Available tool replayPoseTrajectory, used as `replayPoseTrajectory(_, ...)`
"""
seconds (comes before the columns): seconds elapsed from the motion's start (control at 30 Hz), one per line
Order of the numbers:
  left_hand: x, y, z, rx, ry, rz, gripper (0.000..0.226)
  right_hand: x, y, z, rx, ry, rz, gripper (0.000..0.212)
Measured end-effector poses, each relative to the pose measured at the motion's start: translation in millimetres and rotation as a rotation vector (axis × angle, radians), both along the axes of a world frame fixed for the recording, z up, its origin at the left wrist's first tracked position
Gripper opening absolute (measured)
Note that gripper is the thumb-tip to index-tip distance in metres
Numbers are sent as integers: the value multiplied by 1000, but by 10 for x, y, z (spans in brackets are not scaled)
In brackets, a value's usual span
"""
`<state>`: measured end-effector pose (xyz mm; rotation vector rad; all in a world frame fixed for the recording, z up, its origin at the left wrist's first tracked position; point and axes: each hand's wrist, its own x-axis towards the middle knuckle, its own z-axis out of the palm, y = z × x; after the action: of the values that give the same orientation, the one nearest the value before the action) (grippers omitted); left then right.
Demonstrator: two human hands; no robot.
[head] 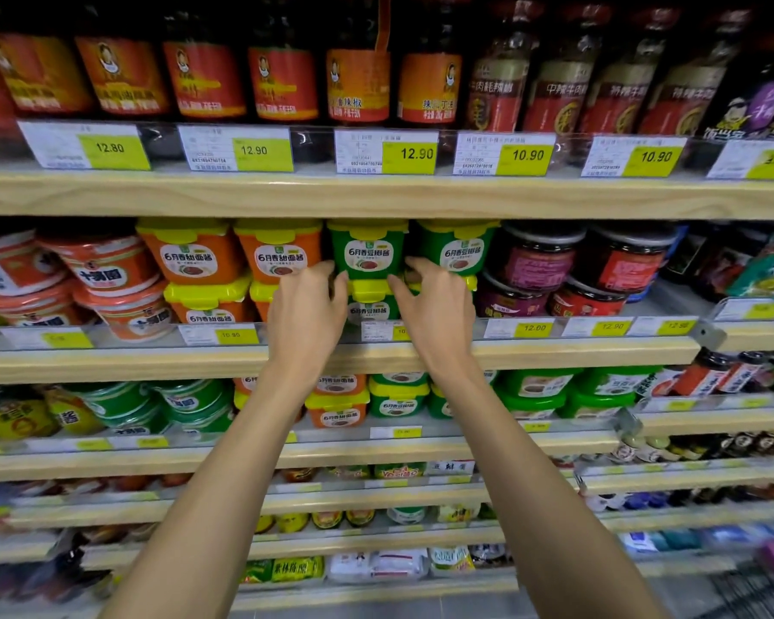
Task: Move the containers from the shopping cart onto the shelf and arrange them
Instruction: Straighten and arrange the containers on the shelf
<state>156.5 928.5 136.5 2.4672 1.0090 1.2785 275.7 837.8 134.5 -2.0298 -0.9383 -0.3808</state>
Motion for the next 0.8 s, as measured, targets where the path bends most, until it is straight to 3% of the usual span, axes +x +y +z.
replayPoseTrajectory(0.17,-83,-47,-77,-38,41,15,27,-39,-89,-57,-76,13,19,29)
replayPoseTrajectory(0.33,-27,-47,-169,-119,69,-45,28,-38,-20,-148,-75,98,88,40)
replayPoseTrajectory(0.8,-6,-118,-253,-65,32,-29,25,-21,-49,-196,-28,212,202,19)
